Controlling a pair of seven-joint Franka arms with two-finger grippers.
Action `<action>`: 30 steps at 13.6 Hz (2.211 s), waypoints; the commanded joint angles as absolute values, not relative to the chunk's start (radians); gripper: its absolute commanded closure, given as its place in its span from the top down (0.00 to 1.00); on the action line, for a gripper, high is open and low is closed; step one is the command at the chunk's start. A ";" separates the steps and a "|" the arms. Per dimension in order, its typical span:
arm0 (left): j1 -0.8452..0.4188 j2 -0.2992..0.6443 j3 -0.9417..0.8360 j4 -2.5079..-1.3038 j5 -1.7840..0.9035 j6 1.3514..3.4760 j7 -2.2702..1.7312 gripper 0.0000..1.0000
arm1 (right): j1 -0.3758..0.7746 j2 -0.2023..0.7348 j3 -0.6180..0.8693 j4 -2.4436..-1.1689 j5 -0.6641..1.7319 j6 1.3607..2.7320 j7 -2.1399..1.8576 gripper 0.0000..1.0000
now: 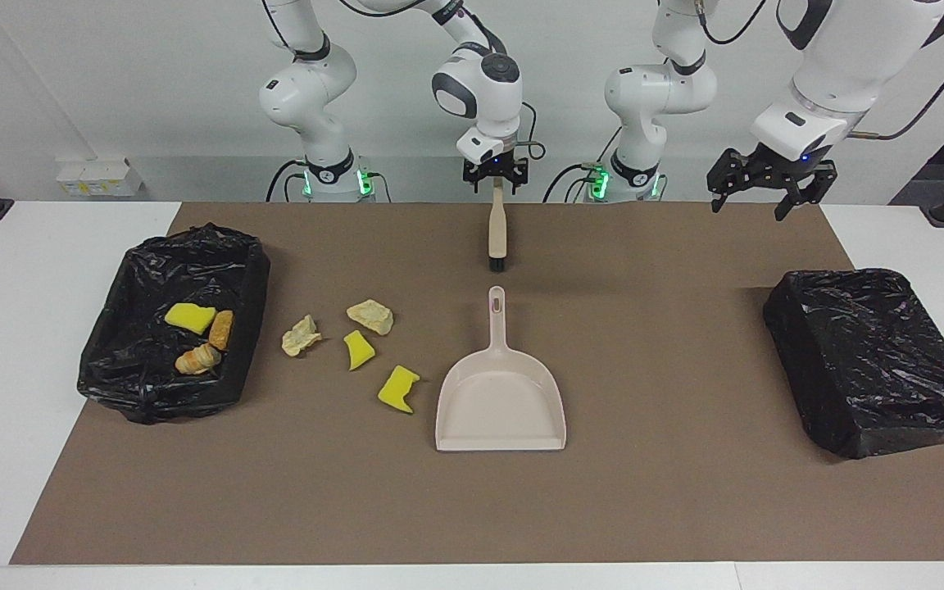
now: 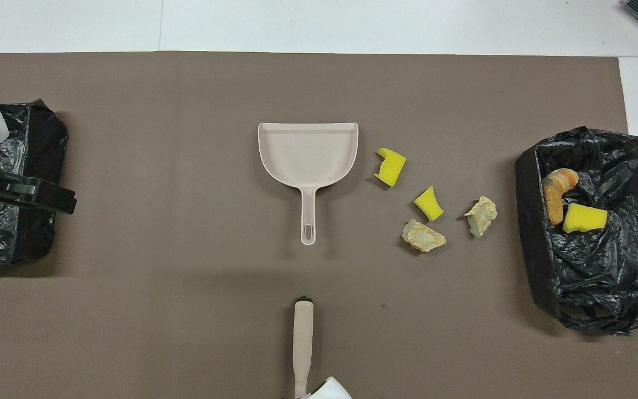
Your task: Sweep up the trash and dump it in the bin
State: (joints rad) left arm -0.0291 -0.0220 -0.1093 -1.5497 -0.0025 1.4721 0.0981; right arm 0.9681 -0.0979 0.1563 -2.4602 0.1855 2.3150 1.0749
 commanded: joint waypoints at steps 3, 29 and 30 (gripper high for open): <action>-0.011 -0.048 -0.120 -1.574 0.009 1.485 0.101 1.00 | 0.969 -0.114 0.152 -2.464 0.207 2.316 1.063 0.36; -0.452 0.194 -0.144 -1.827 -0.025 2.231 -0.409 1.00 | -0.017 -0.126 0.141 -2.376 -0.239 2.060 0.318 0.00; -0.468 0.224 -0.144 -1.822 -0.022 2.250 -0.411 1.00 | -0.017 -0.111 0.143 -2.376 -0.241 2.069 0.308 0.00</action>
